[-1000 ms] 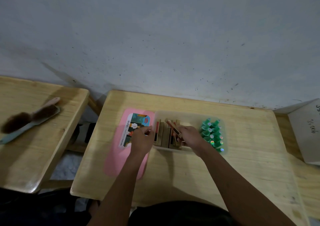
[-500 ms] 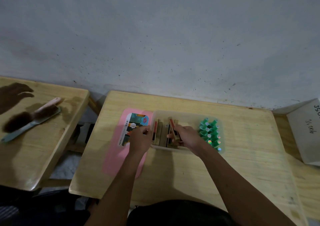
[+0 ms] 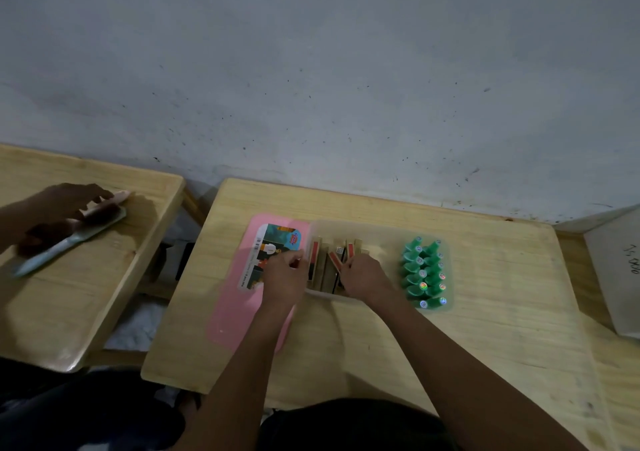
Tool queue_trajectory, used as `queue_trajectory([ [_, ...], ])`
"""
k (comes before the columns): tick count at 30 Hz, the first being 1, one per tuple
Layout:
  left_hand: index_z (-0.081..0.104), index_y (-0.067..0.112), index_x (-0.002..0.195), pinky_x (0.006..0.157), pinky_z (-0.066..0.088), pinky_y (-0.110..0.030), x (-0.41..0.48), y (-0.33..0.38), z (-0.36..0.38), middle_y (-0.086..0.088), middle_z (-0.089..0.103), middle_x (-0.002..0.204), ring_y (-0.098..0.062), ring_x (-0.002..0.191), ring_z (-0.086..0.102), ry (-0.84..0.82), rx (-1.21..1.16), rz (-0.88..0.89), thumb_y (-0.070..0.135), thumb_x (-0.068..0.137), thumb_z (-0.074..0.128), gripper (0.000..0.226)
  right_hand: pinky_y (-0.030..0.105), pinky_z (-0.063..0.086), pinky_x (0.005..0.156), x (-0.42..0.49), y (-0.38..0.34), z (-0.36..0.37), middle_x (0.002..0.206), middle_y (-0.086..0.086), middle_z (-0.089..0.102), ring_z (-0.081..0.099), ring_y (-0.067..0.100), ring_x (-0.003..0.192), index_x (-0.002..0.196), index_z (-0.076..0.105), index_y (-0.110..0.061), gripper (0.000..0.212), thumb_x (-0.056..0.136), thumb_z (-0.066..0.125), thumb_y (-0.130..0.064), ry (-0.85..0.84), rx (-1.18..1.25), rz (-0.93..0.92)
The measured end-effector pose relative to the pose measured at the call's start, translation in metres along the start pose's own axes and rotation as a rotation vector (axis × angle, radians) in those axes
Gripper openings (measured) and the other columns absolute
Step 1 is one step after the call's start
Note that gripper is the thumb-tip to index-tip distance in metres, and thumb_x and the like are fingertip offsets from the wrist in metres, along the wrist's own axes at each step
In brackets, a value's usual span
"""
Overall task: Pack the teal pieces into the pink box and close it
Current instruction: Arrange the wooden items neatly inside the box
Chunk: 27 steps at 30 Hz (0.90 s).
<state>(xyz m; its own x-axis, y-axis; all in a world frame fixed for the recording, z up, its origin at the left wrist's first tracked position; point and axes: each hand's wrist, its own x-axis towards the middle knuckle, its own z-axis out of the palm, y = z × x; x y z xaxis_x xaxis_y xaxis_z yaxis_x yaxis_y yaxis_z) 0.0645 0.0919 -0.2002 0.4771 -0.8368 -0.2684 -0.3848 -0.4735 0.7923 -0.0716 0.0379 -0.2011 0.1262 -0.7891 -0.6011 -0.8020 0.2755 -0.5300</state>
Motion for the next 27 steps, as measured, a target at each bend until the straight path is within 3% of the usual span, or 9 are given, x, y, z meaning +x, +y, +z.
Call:
queue_trajectory([
  [5,0.061,0.001,0.121,0.087,0.047,-0.023,0.000,-0.002,0.000,-0.015,0.066,0.120,-0.022,0.107,0.063,-0.007,-0.007,0.017,0.009,0.091,0.059,0.032,0.039,0.058,0.075,0.001,0.000,0.000,0.096,0.018,0.071,0.069,0.030,0.086,0.095,0.067,0.000,0.028,0.094,0.044,-0.015,0.045,-0.020,0.008],
  [9,0.060,-0.002,0.121,0.089,0.046,-0.024,0.000,-0.001,0.000,-0.017,0.066,0.119,-0.025,0.108,0.063,-0.008,-0.011,0.018,0.007,0.091,0.058,0.031,0.030,0.056,0.060,0.003,0.007,-0.007,0.094,0.015,0.071,0.071,0.025,0.074,0.100,0.063,-0.006,0.025,0.097,0.040,-0.015,0.099,0.078,-0.006],
  [12,0.060,-0.001,0.121,0.088,0.044,-0.022,0.000,-0.001,0.000,-0.017,0.065,0.119,-0.024,0.108,0.062,-0.009,-0.012,0.022,0.008,0.091,0.058,0.032,0.040,0.058,0.074,0.002,0.014,-0.006,0.100,0.012,0.070,0.070,0.028,0.082,0.102,0.061,-0.012,0.021,0.094,0.043,-0.018,0.135,0.091,0.009],
  [14,0.060,-0.001,0.121,0.087,0.043,-0.021,-0.001,-0.001,0.000,-0.017,0.066,0.119,-0.023,0.108,0.062,-0.007,-0.008,0.025,0.008,0.091,0.058,0.032,0.037,0.055,0.077,-0.001,0.015,-0.004,0.102,0.009,0.069,0.066,0.026,0.089,0.104,0.061,-0.015,0.021,0.094,0.045,-0.023,0.161,-0.042,0.002],
  [18,0.060,0.000,0.122,0.088,0.043,-0.021,-0.001,-0.002,0.000,-0.016,0.065,0.121,-0.023,0.110,0.061,-0.009,-0.011,0.025,0.009,0.091,0.057,0.032,0.031,0.041,0.070,-0.010,0.012,-0.004,0.107,0.007,0.069,0.066,0.028,0.098,0.112,0.059,-0.015,0.024,0.095,0.043,-0.019,0.251,-0.424,-0.055],
  [22,0.060,0.001,0.122,0.088,0.043,-0.021,0.000,-0.003,0.001,-0.015,0.064,0.122,-0.022,0.111,0.061,-0.007,-0.019,0.018,0.009,0.091,0.058,0.032,0.032,0.045,0.067,-0.009,0.000,-0.003,0.100,0.004,0.068,0.065,0.026,0.090,0.106,0.060,-0.018,0.020,0.093,0.046,-0.023,0.326,-0.461,-0.182],
  [25,0.060,0.002,0.123,0.085,0.044,-0.020,0.000,-0.003,0.001,-0.014,0.065,0.121,-0.020,0.107,0.062,-0.002,0.007,0.024,0.010,0.091,0.058,0.033,0.032,0.048,0.069,-0.002,-0.012,0.004,0.101,-0.002,0.069,0.064,0.022,0.089,0.104,0.066,-0.024,0.020,0.091,0.051,-0.024,0.196,-0.415,-0.296],
  [27,0.060,0.002,0.123,0.083,0.045,-0.019,0.001,-0.003,0.001,-0.014,0.066,0.119,-0.019,0.104,0.063,-0.001,0.005,0.023,0.010,0.091,0.058,0.033,0.031,0.052,0.072,0.004,-0.018,0.011,0.101,-0.004,0.071,0.065,0.021,0.088,0.100,0.071,-0.025,0.022,0.089,0.052,-0.022,0.060,-0.399,-0.264],
])
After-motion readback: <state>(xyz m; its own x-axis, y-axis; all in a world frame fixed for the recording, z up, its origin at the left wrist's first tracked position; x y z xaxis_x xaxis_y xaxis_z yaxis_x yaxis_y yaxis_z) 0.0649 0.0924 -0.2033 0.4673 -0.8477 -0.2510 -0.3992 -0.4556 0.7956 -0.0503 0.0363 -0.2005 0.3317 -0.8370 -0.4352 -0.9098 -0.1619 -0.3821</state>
